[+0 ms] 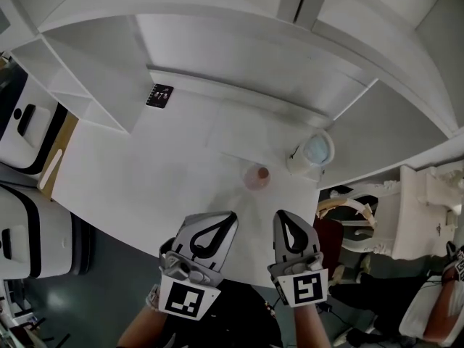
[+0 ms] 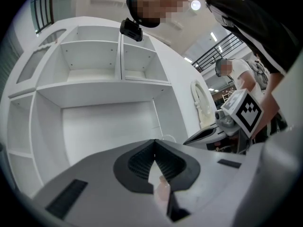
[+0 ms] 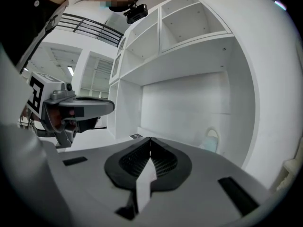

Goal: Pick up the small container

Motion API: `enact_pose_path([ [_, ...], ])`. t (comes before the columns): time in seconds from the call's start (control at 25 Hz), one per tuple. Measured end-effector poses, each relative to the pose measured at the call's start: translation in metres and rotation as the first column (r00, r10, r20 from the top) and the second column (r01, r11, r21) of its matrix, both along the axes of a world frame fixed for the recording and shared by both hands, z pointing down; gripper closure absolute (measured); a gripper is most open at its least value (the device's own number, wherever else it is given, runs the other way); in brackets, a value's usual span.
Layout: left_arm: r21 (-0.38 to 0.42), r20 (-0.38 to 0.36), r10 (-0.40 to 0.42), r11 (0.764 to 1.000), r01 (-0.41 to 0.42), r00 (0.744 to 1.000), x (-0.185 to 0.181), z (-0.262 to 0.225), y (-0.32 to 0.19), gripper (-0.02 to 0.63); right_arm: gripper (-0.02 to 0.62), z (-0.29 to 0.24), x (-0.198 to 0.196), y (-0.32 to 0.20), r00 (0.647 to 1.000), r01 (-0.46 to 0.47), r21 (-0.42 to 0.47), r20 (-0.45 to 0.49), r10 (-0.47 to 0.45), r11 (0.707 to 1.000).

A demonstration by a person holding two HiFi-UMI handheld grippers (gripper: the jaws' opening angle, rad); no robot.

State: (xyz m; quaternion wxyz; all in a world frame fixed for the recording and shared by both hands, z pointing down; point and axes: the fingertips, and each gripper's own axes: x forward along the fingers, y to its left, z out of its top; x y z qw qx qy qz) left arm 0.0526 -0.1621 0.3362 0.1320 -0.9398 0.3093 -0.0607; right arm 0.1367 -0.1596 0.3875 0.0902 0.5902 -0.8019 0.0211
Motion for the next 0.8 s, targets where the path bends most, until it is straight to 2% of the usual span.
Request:
enact_pose_path([
  [0.2, -0.004, 0.006, -0.04, 0.999, 0.04, 0.999, -0.003, 0.005, -0.001, 0.604, 0.591, 0.027, 0.007, -0.012, 1.0, 0.016, -0.081, -0.003, -0.017, 0.997],
  [0.36, -0.009, 0.002, -0.071, 0.997, 0.071, 0.998, -0.004, 0.008, -0.006, 0.604, 0.54, 0.047, 0.007, -0.025, 0.999, 0.051, -0.095, -0.008, -0.052, 0.994],
  [0.68, -0.004, 0.006, -0.096, 0.995, 0.097, 0.995, -0.004, 0.008, -0.012, 0.604, 0.465, 0.089, 0.011, -0.051, 0.998, 0.062, -0.172, 0.028, -0.058, 0.983],
  [0.8, -0.009, 0.008, -0.106, 0.994, 0.106, 0.994, -0.006, 0.009, -0.014, 0.604, 0.445, 0.101, 0.012, -0.064, 0.998, 0.064, -0.175, 0.009, -0.064, 0.982],
])
